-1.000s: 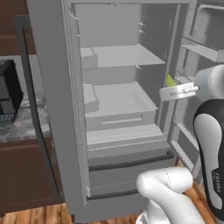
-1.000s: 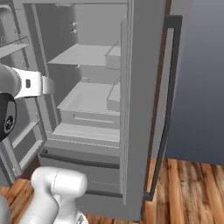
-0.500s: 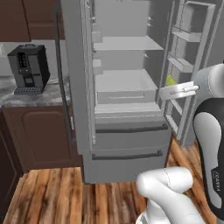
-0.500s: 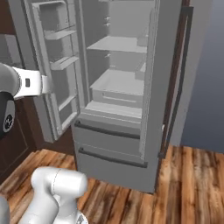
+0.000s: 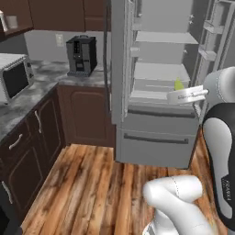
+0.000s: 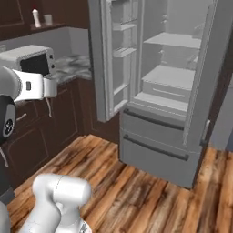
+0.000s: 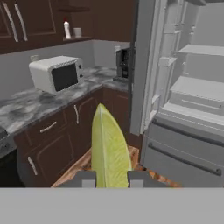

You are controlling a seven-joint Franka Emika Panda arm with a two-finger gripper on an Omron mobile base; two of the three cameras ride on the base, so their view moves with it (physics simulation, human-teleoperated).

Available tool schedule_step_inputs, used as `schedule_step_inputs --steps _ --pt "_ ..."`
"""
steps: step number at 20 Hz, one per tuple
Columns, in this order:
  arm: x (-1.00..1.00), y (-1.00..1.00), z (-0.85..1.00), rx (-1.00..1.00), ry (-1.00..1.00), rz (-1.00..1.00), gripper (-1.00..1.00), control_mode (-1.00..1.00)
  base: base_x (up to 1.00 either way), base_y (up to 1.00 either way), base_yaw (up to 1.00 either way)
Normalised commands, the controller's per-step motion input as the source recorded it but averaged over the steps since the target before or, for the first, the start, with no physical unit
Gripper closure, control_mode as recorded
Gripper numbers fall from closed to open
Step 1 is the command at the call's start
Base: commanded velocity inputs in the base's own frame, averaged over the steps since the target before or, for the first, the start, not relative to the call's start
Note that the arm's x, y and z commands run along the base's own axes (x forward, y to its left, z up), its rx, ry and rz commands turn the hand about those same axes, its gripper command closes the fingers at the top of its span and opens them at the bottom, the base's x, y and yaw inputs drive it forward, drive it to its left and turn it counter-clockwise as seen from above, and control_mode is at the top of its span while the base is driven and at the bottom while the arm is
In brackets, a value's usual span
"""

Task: There is a bowl on the dining counter. Grab a lemon wedge from the fridge and place it in the bowl. Then get the liquor bottle and glass cup from the cabinet and place them next to the bowl.

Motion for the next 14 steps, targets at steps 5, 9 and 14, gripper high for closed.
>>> schedule_step_inputs --steps 5,9,14 --pt "0.00 0.00 0.00 0.00 0.00 0.00 1.00 1.00 -0.74 -0.15 0.49" --pt "0.00 0.00 0.00 0.00 0.00 0.00 1.00 1.00 -0.26 -0.37 0.58" --pt "0.00 0.00 0.00 0.00 0.00 0.00 1.00 1.00 -0.30 -0.31 0.62"
